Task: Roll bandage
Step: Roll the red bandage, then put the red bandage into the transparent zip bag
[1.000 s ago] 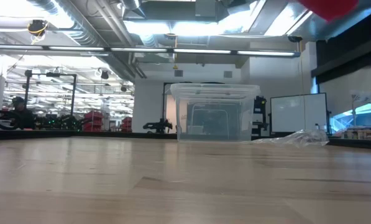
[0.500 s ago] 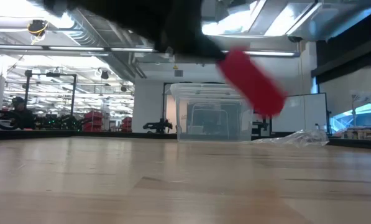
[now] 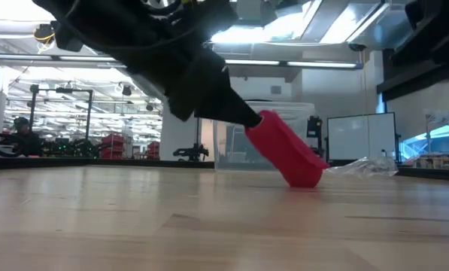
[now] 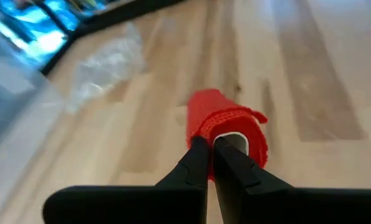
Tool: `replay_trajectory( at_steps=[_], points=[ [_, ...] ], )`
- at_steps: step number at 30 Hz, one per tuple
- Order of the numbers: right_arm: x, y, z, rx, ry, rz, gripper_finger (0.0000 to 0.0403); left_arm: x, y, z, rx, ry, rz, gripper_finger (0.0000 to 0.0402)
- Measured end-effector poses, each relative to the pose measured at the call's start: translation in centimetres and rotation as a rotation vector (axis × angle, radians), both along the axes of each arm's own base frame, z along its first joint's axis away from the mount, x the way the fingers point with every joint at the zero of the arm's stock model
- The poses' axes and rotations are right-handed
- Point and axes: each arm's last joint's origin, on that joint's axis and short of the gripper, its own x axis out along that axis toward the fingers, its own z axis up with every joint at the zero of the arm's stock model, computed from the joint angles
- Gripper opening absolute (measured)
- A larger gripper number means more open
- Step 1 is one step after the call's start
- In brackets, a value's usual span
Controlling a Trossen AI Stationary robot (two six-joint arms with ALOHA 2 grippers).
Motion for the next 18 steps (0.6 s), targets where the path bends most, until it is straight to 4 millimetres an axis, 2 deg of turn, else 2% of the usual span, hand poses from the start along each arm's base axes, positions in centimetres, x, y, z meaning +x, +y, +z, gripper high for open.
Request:
replay_trajectory(
  at_steps=[5,12,18],
  points=[
    [0.0,0.0,0.0,0.002,-0.001,0.000,0.0198,-0.1,0.1,-0.4,-0.057,0.025,0.005,0.0030],
    [0.0,0.0,0.0,0.007,0.003,-0.006,0.0198,-0.7,-0.3,-0.7,-0.095,0.076,0.008,0.0108],
    [0.0,0.0,-0.1,0.024,0.014,-0.001,0.0198,-2.1,-1.8,0.7,-0.123,0.121,-0.022,0.0144]
  ],
)
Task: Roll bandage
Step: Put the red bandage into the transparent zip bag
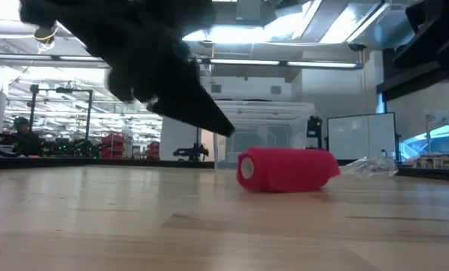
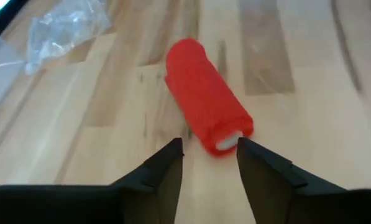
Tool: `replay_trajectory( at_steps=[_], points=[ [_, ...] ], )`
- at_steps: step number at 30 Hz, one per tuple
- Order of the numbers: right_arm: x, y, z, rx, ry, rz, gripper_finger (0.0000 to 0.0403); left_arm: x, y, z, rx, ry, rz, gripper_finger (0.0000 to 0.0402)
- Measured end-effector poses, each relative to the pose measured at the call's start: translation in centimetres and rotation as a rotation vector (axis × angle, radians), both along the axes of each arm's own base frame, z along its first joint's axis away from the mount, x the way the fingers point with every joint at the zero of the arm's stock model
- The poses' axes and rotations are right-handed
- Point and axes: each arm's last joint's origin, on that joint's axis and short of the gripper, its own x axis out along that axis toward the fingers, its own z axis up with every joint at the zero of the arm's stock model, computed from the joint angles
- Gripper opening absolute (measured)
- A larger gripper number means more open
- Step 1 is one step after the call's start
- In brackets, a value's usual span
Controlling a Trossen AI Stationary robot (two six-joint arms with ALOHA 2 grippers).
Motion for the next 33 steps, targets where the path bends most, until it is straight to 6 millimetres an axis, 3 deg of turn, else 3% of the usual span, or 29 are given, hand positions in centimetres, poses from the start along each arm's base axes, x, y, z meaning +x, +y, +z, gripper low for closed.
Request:
replay_trajectory(
  at_steps=[5,8,12,16,22,29,33],
  points=[
    [-0.1,-0.1,0.3,-0.015,0.013,-0.001,0.0198,-1.7,-0.7,1.7,0.001,0.073,-0.013,0.0150],
    [-0.3,-1.3,2.9,-0.069,0.045,-0.037,0.0198,-2.2,-0.4,3.6,-0.023,0.021,0.051,0.0150],
    [-0.8,-5.4,6.9,-0.171,0.102,-0.158,0.0198,-1.7,0.5,5.2,-0.026,-0.097,0.136,0.0150],
    [-2.1,-10.9,8.5,-0.204,0.173,-0.324,0.0198,-0.4,1.6,5.0,-0.027,-0.167,0.193,0.0150],
    [-3.0,-17.1,5.7,-0.090,0.251,-0.555,0.0198,1.5,2.6,2.6,-0.046,-0.192,0.247,0.0150],
    [-0.9,-22.3,-0.5,0.099,0.174,-0.596,0.0198,2.6,3.4,1.2,-0.054,-0.226,0.272,0.0150],
    [0.2,-25.1,-2.3,0.163,0.155,-0.609,0.0198,2.8,3.9,1.2,-0.053,-0.228,0.287,0.0150]
  ],
)
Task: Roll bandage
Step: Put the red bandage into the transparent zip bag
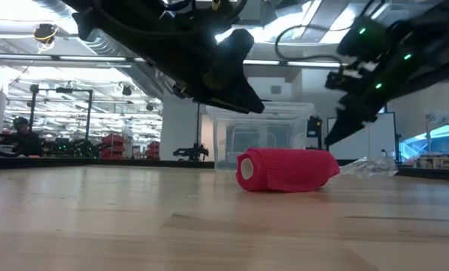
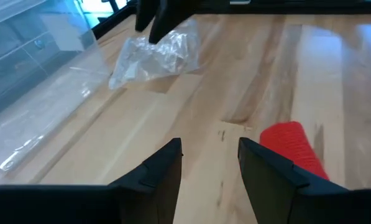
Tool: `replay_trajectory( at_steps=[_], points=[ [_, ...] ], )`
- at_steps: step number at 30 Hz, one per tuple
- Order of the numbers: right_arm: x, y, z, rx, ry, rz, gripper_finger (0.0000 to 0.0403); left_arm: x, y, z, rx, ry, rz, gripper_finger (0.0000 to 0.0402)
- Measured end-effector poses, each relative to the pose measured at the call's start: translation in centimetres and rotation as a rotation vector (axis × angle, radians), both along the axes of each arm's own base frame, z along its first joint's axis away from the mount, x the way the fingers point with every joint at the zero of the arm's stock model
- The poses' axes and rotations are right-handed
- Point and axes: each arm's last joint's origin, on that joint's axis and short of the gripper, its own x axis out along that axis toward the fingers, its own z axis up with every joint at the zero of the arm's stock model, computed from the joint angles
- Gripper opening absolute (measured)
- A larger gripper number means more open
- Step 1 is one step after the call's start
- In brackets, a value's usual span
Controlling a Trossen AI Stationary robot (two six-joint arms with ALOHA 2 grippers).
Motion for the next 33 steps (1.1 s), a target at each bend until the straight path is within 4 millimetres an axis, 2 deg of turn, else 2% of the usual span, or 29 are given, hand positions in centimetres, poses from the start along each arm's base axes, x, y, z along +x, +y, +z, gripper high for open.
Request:
replay_trajectory(
  at_steps=[5,11,13,16,19,21,25,28,33],
  points=[
    [1.3,-1.6,-2.5,0.132,0.015,0.066,0.0198,0.1,0.5,0.0,-0.005,-0.001,0.018,0.0150],
    [2.3,-2.0,-5.4,0.118,0.105,0.055,0.0197,0.2,0.6,0.0,-0.024,-0.014,0.028,0.0150],
    [2.5,-2.1,-6.0,0.121,0.123,0.056,0.0185,0.2,0.6,0.0,-0.030,-0.017,0.031,0.0150],
    [2.6,-2.1,-6.4,0.119,0.140,0.057,0.0130,0.2,0.5,0.1,-0.034,-0.026,0.029,0.0150],
    [2.7,-1.8,-6.3,0.110,0.147,0.087,0.0038,0.2,0.0,0.3,-0.037,-0.042,0.015,0.0150],
    [2.8,-1.0,-6.2,0.099,0.154,0.130,0.0014,0.3,-0.5,0.7,-0.029,-0.047,-0.006,0.0150],
    [3.1,1.4,-5.4,0.075,0.134,0.237,0.0009,0.3,-2.0,2.4,0.015,-0.058,-0.069,0.0150],
    [3.1,4.1,-4.5,0.124,0.099,0.352,0.0007,0.2,-3.3,3.8,0.051,-0.078,-0.118,0.0150],
    [2.9,9.2,-1.9,0.191,-0.053,0.558,0.0004,-0.1,-5.3,5.6,0.124,-0.094,-0.201,0.0150]
  ],
)
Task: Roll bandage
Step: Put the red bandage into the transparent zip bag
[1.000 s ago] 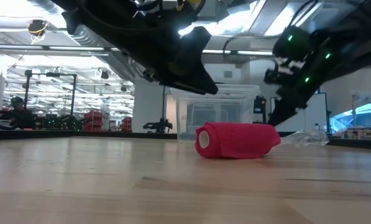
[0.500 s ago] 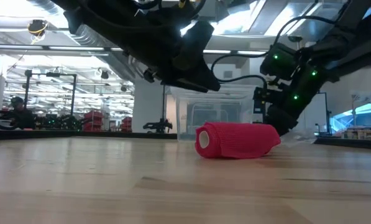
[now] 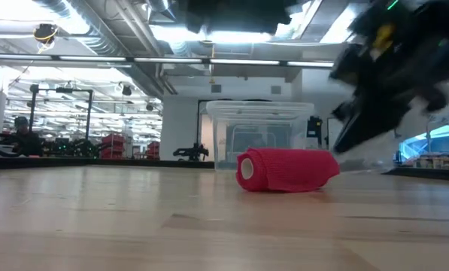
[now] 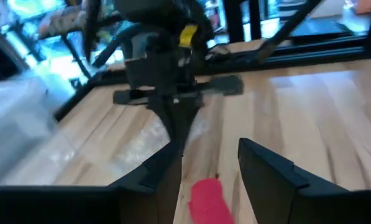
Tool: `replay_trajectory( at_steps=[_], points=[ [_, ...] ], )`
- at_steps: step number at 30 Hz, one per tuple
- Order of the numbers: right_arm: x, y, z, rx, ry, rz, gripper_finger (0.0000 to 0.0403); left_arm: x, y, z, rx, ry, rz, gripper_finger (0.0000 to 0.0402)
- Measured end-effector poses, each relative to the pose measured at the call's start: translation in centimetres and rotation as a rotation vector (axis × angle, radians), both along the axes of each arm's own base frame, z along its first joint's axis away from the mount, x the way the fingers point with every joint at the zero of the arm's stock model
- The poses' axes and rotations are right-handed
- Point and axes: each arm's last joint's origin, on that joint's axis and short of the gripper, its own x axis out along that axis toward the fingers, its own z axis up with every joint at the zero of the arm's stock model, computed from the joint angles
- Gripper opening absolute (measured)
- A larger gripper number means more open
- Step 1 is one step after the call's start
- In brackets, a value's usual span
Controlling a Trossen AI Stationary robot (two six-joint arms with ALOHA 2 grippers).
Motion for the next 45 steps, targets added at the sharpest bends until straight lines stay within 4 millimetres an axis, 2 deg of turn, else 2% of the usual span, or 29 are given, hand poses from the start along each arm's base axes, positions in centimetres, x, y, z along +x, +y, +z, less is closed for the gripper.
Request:
replay_trajectory(
  at_steps=[4,8,11,17,22,25,31,37,40,45],
  points=[
    [-1.0,3.5,3.0,0.078,-0.121,0.121,0.0004,-0.1,-1.1,0.7,0.076,0.012,-0.050,0.0150],
    [-2.1,5.8,5.7,0.138,-0.235,0.217,0.0004,-0.1,-1.5,1.1,0.085,0.004,-0.064,0.0150],
    [-2.7,7.1,7.1,0.195,-0.301,0.276,0.0003,0.0,-1.6,1.4,0.058,-0.011,-0.089,0.0150],
    [-3.0,8.8,7.8,0.239,-0.393,0.337,0.0003,-0.1,-2.0,1.4,-0.001,-0.021,-0.137,0.0150],
    [-2.6,9.1,8.0,0.229,-0.450,0.310,0.0003,0.1,-2.9,1.3,-0.058,-0.064,-0.230,0.0150],
    [-2.4,9.2,7.9,0.228,-0.449,0.310,0.0002,0.1,-3.3,1.3,-0.019,-0.069,-0.256,0.0150],
    [-1.8,9.7,8.0,0.279,-0.502,0.341,0.0002,0.5,-2.4,1.4,-0.043,-0.091,-0.187,0.0150],
    [-1.3,10.1,7.9,0.289,-0.535,0.349,0.0003,0.7,-2.2,1.3,-0.104,-0.091,-0.227,0.0147],
    [-1.2,10.1,7.6,0.278,-0.528,0.335,0.0004,0.6,-2.3,1.3,-0.098,-0.092,-0.234,0.0119],
    [-0.9,10.1,7.5,0.282,-0.552,0.273,0.0010,0.6,-2.3,1.3,-0.095,-0.087,-0.235,0.0023]
  ],
)
